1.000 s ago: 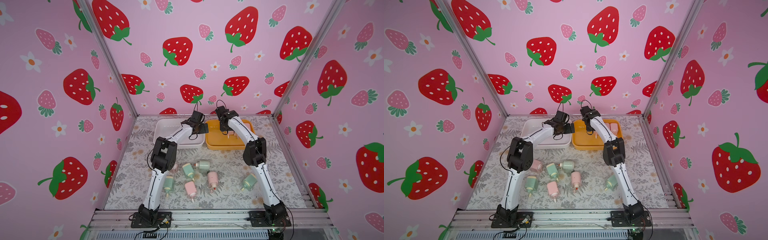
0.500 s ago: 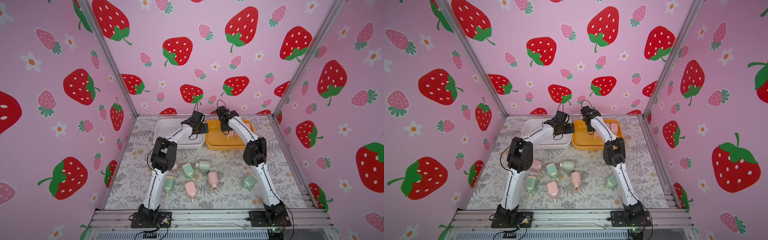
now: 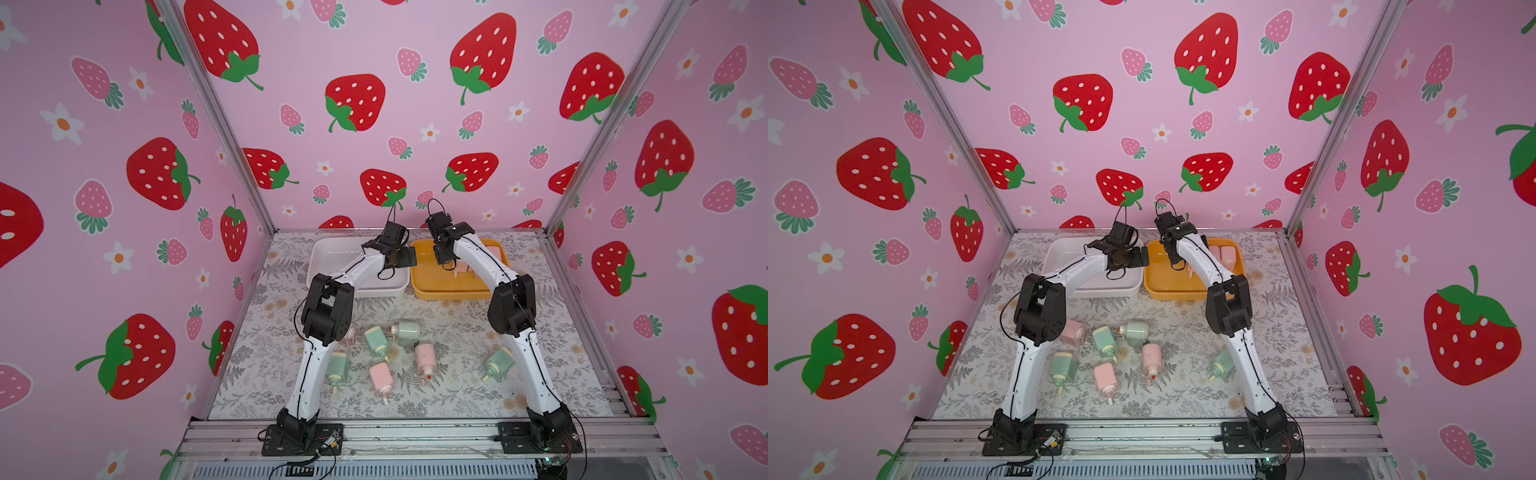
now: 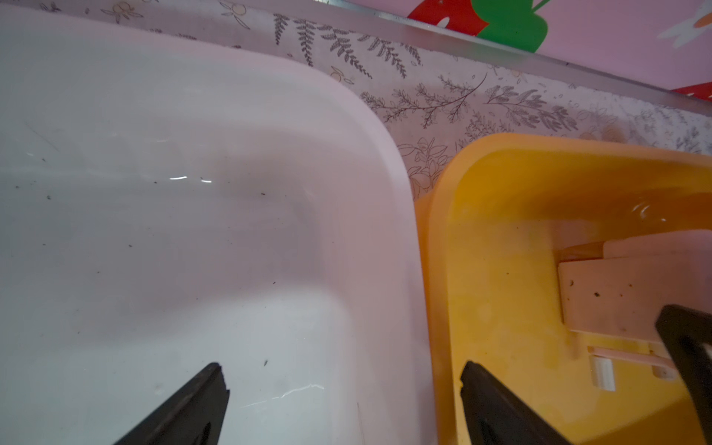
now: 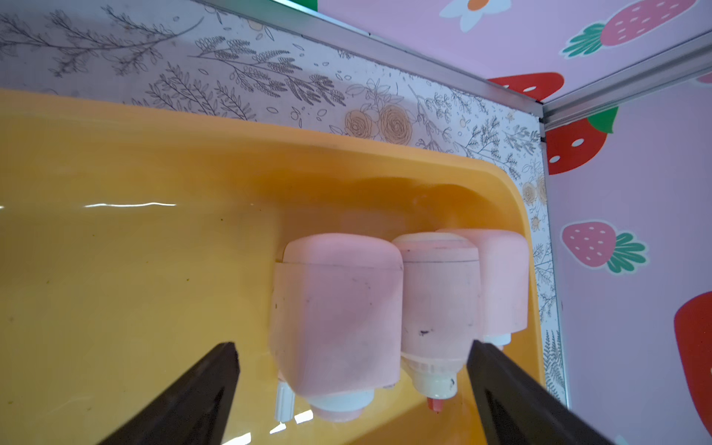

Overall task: Place the pencil sharpeners by color into the storage box
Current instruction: Place the pencil sharpener in the storage box.

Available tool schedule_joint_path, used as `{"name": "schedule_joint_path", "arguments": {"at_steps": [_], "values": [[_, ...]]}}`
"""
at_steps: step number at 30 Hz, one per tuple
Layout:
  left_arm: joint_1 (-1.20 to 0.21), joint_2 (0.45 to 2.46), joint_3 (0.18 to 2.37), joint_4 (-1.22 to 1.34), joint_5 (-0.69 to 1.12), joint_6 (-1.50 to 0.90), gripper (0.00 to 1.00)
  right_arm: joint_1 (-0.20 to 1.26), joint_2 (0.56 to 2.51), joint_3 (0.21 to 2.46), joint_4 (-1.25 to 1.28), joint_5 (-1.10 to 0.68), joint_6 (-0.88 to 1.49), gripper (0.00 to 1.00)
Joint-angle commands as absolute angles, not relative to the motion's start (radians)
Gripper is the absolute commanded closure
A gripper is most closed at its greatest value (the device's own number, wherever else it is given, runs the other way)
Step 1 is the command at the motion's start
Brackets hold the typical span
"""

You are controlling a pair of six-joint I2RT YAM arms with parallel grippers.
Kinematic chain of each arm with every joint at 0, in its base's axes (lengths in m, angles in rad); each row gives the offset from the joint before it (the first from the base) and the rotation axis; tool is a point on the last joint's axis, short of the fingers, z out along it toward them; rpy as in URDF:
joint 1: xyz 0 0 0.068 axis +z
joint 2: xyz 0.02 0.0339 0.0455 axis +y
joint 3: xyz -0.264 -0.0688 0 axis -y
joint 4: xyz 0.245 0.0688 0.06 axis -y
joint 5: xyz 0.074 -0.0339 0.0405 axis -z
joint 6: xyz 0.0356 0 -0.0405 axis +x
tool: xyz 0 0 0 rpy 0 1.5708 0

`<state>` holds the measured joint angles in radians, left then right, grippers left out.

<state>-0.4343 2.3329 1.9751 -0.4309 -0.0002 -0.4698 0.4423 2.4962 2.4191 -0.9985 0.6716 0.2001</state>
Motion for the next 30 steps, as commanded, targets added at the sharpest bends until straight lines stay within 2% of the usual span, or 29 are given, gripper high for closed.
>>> {"name": "schedule_joint_path", "arguments": {"at_steps": [1, 30], "values": [[-0.427, 2.342, 1.982, -0.454, -0.005, -0.473, 0.00, 0.449, 2.505, 2.410, -0.992, 0.756, 0.141, 0.00], [-0.424, 2.369, 1.988, -0.449, 0.015, -0.502, 0.00, 0.410, 2.548, 2.340, -0.985, 0.843, 0.065, 0.00]]}}
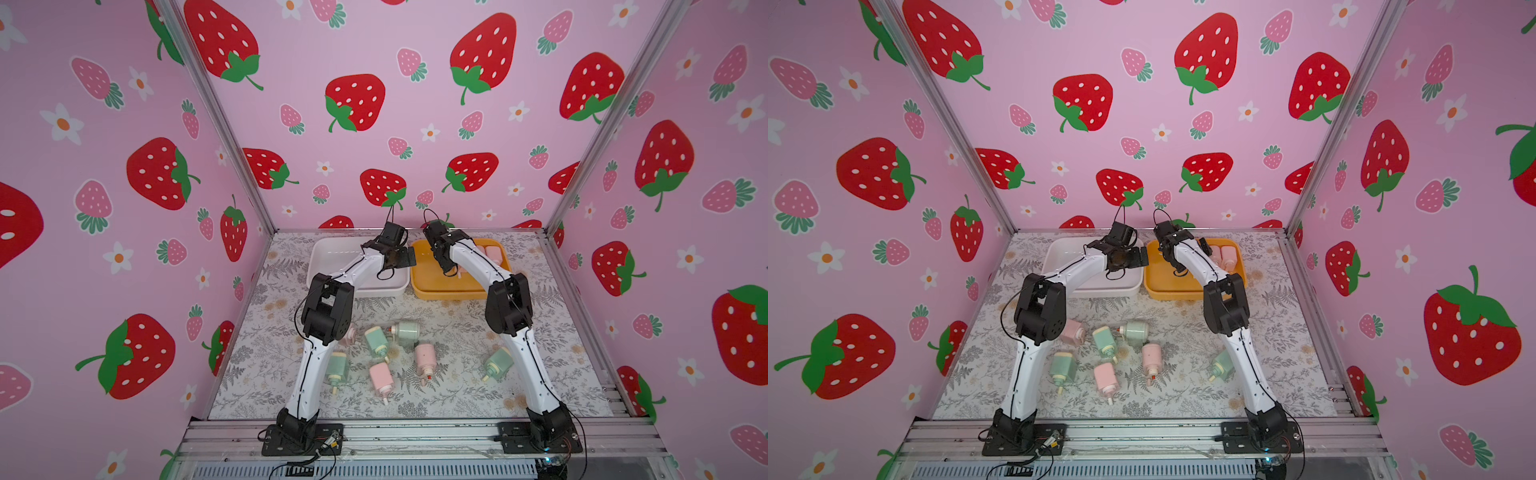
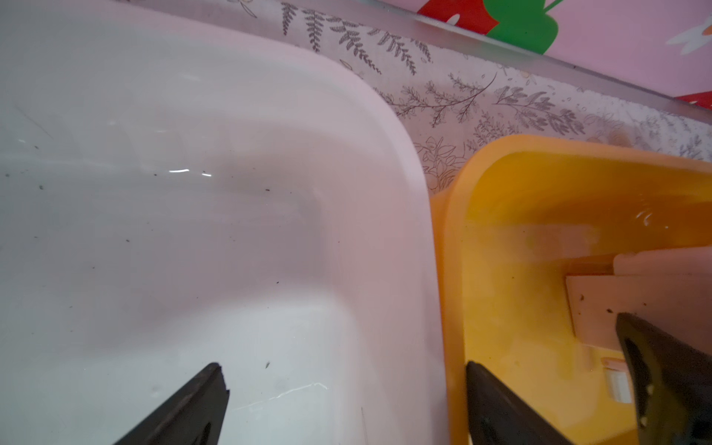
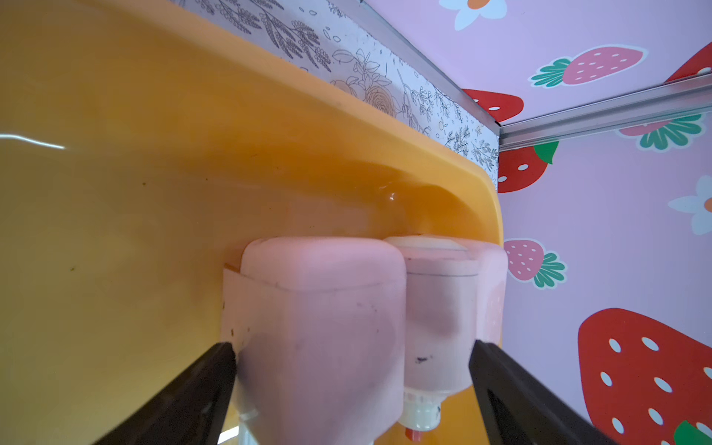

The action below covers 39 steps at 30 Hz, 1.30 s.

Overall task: Place the pencil sharpeners by color into the storage box
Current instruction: Place the pencil sharpener in the storage box.

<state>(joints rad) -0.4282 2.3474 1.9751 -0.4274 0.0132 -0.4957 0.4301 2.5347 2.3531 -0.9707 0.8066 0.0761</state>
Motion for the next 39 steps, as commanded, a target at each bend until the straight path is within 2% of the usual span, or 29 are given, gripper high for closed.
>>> {"name": "schedule_joint_path", "arguments": {"at_steps": [1, 24, 31, 39], "values": [[-0.425, 2.369, 1.988, -0.449, 0.015, -0.504, 0.00, 0.410, 2.548, 2.340, -0.984, 0.844, 0.066, 0.00], [-0.425, 2.357, 1.991, -0.453, 0.039, -0.493, 0.00, 0.414, 2.513, 2.354, -0.955, 0.770, 0.143, 0.00], [-0.430, 2.299, 1.964, -0.447, 0.062, -0.472, 0.00, 0.425, 2.399, 2.233, -0.864, 0.694, 0.156, 0.00], [-0.438, 2.237, 1.934, -0.438, 0.072, -0.464, 0.00, 0.434, 2.289, 2.113, -0.793, 0.690, 0.169, 0.00]]}}
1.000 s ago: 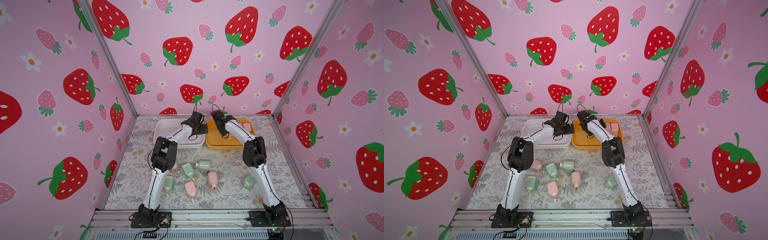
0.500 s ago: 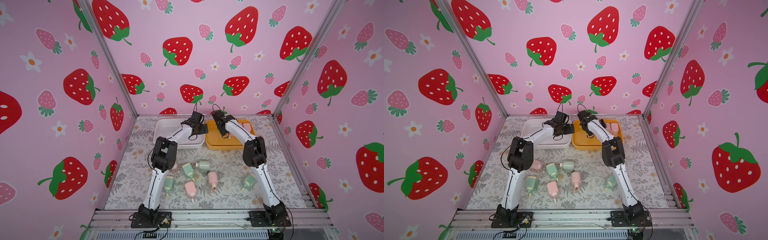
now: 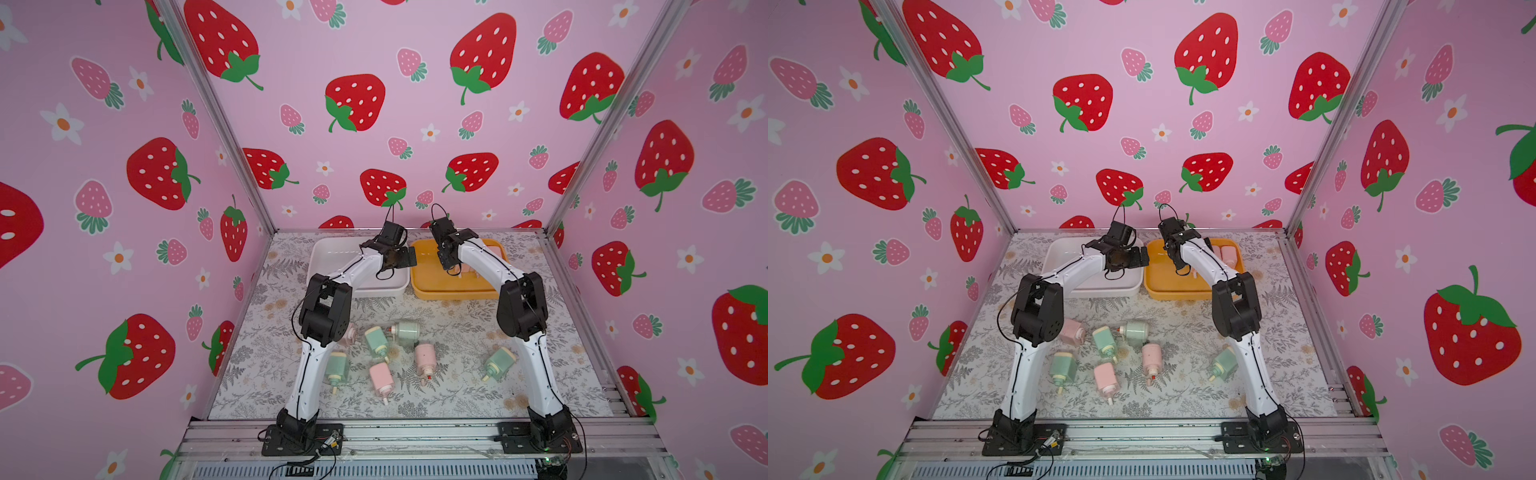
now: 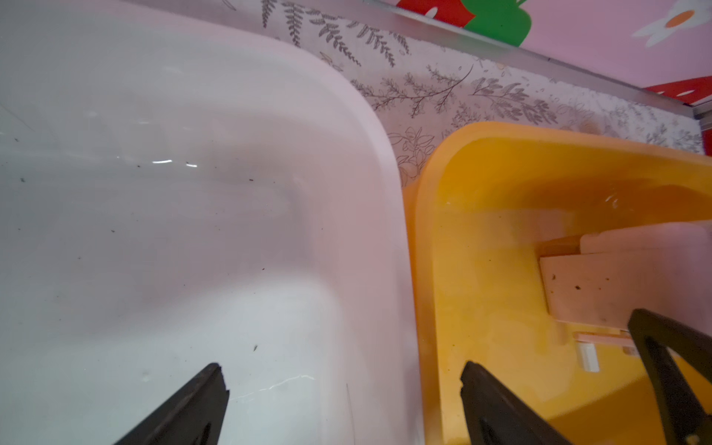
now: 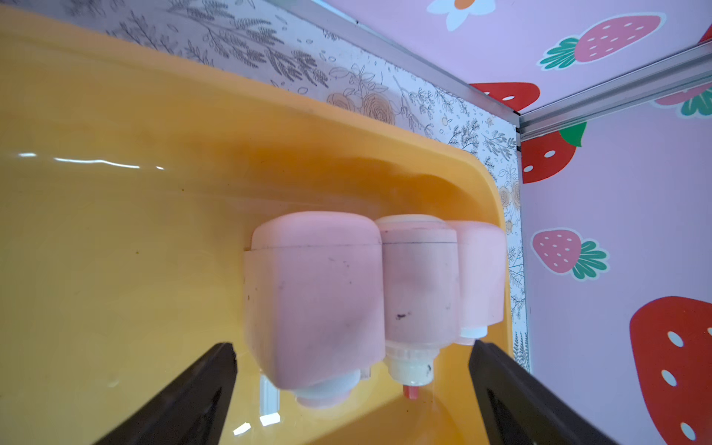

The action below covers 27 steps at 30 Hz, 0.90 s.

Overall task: Place the pencil sharpeners by color into the storage box
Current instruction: Place the pencil sharpener in the storage box.

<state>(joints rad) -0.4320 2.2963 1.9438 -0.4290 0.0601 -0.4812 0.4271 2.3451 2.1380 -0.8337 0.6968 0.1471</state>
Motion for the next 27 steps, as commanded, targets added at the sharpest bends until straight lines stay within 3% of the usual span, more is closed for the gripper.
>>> {"name": "schedule_joint_path", "arguments": {"at_steps": [1, 13, 20, 27], "values": [[-0.439, 2.231, 1.930, -0.437, 0.074, -0.464, 0.00, 0.436, 2.276, 2.098, -0.788, 0.689, 0.172, 0.00], [-0.448, 2.072, 1.767, -0.399, 0.093, -0.450, 0.00, 0.488, 1.959, 1.715, -0.487, 0.548, 0.262, 0.00], [-0.463, 1.890, 1.537, -0.349, 0.106, -0.447, 0.01, 0.509, 1.720, 1.431, -0.398, 0.236, 0.441, 0.00], [-0.486, 1.715, 1.319, -0.339, 0.111, -0.440, 0.00, 0.562, 1.570, 1.265, -0.479, 0.092, 0.503, 0.00]]}}
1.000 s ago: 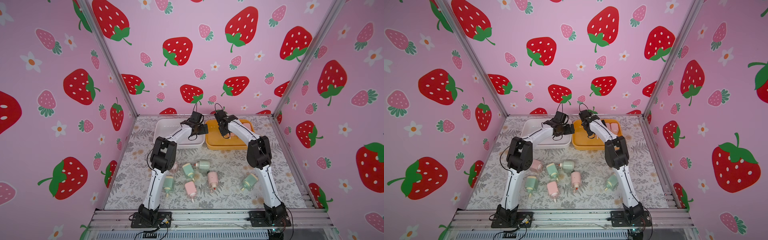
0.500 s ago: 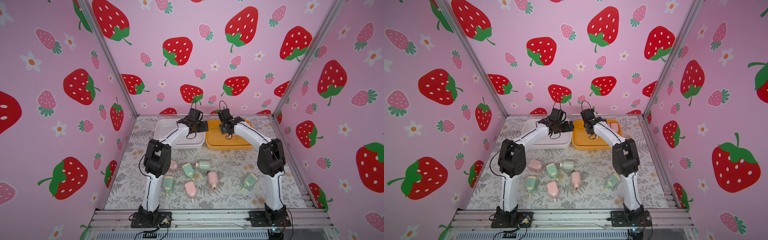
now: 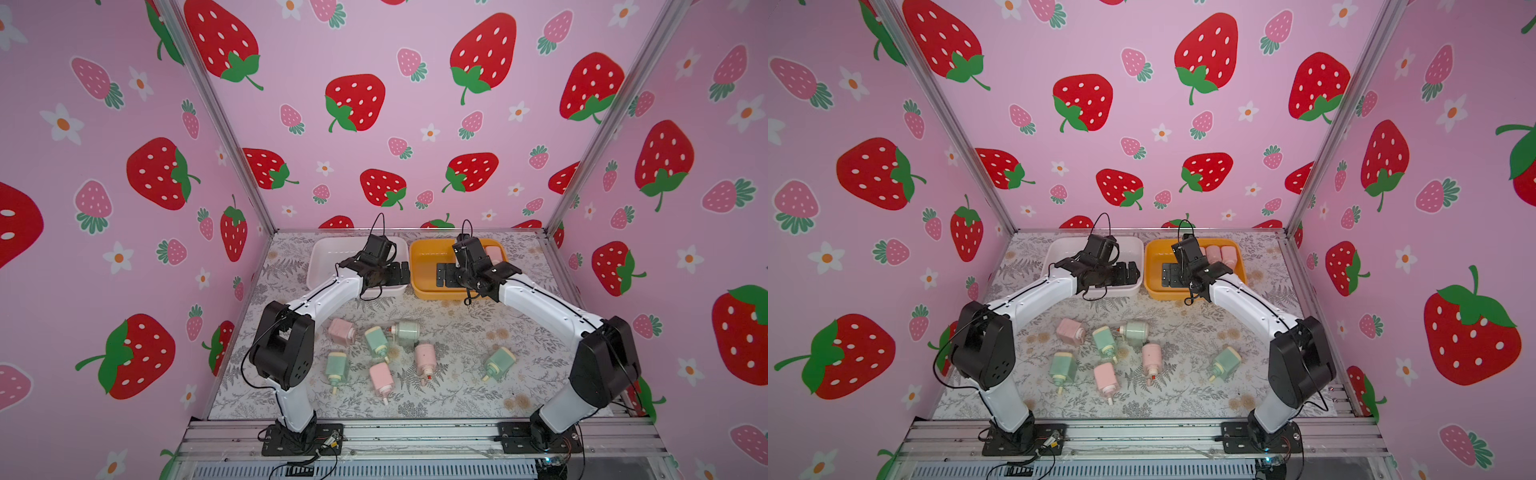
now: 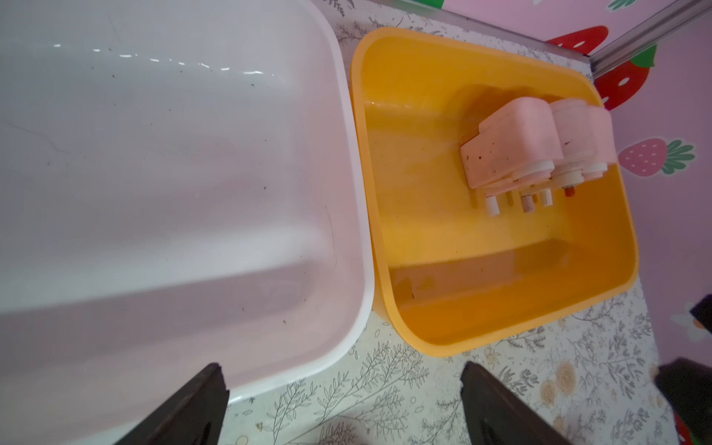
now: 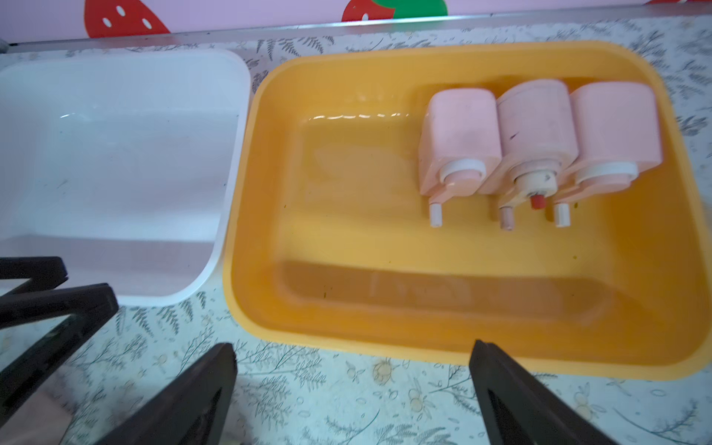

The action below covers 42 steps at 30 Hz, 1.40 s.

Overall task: Place the pencil sharpeners by color into the storage box
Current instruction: Place the pencil sharpener in the storage box, then pick up the pencil sharpener from the center of the board.

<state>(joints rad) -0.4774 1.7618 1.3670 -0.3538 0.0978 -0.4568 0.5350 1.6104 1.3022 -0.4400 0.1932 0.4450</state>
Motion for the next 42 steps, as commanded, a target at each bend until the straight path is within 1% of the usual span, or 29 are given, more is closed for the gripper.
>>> {"name": "schedule_joint_path", "arguments": {"at_steps": [1, 7, 10, 11, 14, 21, 27, 32, 38, 42], "values": [[-0.490, 1.697, 1.298, -0.347, 0.108, -0.438, 0.01, 0.576, 1.557, 1.246, -0.497, 0.087, 0.513, 0.00], [-0.498, 1.605, 1.204, -0.382, 0.107, -0.421, 0.00, 0.675, 1.495, 1.147, -0.542, 0.110, 0.578, 0.00], [-0.499, 1.565, 1.165, -0.385, 0.131, -0.412, 0.01, 0.726, 1.469, 1.095, -0.508, 0.121, 0.626, 0.00], [-0.501, 1.552, 1.151, -0.385, 0.164, -0.410, 0.00, 0.745, 1.462, 1.084, -0.505, 0.138, 0.638, 0.00], [-0.508, 1.509, 1.111, -0.393, 0.182, -0.415, 0.01, 0.805, 1.457, 1.058, -0.503, 0.179, 0.663, 0.00], [-0.528, 1.420, 1.035, -0.440, 0.153, -0.414, 0.00, 0.956, 1.425, 0.958, -0.448, 0.296, 0.666, 0.00], [-0.527, 1.402, 1.019, -0.432, 0.117, -0.425, 0.00, 1.057, 1.419, 0.925, -0.417, 0.362, 0.691, 0.00], [-0.531, 1.401, 1.024, -0.417, 0.174, -0.424, 0.00, 1.108, 1.461, 0.952, -0.448, 0.422, 0.709, 0.00], [-0.534, 1.382, 1.027, -0.443, 0.184, -0.414, 0.00, 1.118, 1.480, 0.947, -0.448, 0.372, 0.741, 0.01], [-0.534, 1.367, 1.019, -0.447, 0.182, -0.415, 0.00, 1.121, 1.478, 0.941, -0.467, 0.377, 0.761, 0.02]]}}
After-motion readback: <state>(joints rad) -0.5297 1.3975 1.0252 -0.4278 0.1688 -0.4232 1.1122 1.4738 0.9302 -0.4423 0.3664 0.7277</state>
